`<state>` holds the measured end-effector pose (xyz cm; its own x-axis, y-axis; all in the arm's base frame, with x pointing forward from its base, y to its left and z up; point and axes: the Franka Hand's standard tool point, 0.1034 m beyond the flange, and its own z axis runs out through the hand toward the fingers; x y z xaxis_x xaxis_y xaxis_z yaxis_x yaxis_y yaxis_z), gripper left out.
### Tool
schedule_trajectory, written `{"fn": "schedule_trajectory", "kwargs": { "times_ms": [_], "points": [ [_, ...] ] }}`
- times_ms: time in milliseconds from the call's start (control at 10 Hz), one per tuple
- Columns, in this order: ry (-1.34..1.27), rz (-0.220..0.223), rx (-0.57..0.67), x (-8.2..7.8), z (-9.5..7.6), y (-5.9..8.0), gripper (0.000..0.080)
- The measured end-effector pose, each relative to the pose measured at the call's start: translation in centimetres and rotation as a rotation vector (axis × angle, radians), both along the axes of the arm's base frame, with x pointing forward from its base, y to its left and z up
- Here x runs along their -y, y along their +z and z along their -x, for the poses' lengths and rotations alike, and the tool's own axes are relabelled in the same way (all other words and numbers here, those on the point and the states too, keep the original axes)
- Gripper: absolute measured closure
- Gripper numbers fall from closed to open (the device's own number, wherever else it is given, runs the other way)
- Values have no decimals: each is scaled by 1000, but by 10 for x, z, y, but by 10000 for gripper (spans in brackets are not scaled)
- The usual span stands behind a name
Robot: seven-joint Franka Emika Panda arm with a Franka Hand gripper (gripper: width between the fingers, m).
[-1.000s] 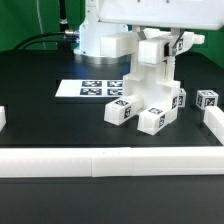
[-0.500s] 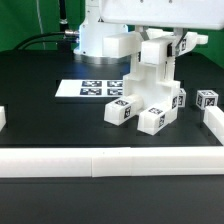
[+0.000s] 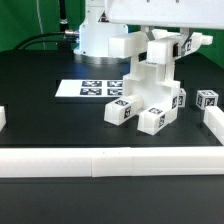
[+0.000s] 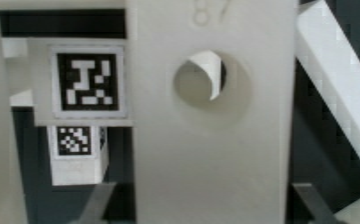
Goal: Assemble chair
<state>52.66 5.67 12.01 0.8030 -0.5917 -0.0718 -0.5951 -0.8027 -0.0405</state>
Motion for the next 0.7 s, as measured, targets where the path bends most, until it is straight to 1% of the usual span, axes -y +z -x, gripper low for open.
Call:
{"fn": "schedule_trajectory", "kwargs": {
  "times_ms": [300,700],
  "points": [
    [-18,6,-6,3,4,-6,515],
    [-16,7,-9,3,5,-8,515]
  ]
}}
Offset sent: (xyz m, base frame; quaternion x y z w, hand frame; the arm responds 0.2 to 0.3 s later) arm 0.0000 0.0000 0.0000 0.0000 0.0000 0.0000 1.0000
